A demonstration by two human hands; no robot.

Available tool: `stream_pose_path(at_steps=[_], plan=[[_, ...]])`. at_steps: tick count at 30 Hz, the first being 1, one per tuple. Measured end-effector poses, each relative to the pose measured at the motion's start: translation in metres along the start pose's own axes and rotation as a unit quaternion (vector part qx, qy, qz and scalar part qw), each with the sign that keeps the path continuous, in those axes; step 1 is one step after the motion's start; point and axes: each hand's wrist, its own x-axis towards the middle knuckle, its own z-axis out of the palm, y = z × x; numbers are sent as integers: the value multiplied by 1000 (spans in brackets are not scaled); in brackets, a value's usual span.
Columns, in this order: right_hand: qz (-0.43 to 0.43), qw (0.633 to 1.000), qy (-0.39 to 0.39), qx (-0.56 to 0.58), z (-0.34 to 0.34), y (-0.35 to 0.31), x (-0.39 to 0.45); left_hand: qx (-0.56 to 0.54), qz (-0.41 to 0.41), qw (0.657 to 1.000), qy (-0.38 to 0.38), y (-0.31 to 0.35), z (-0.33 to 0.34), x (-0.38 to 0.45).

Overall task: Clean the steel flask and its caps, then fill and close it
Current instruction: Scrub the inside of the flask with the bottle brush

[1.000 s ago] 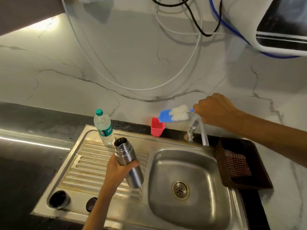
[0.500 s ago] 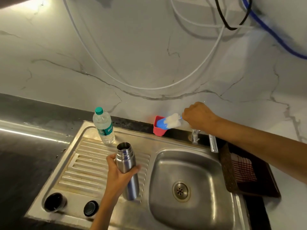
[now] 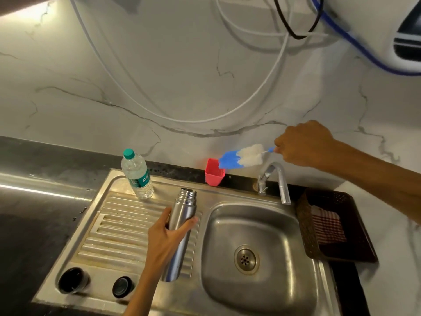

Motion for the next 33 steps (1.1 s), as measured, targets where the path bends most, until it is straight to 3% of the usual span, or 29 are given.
stream_pose_path(at_steps=[5, 13, 20, 26, 30, 33], plan=[[54, 986, 3, 160, 23, 45, -58, 94, 13, 993, -67, -1, 17, 9], [101, 958, 8, 270, 20, 48, -181, 149, 20, 987, -64, 30, 51, 24], [119, 962, 29, 245, 36, 17, -218, 160, 71, 982, -75, 50, 71, 9], [99, 975, 75, 184, 46, -7, -215, 268, 169, 943, -99, 64, 82, -20], [100, 971, 94, 196, 36, -3, -217, 223, 125, 966, -49, 70, 74, -26], [103, 974, 64, 190, 27, 0, -235, 228, 75, 971, -7, 66, 52, -23]])
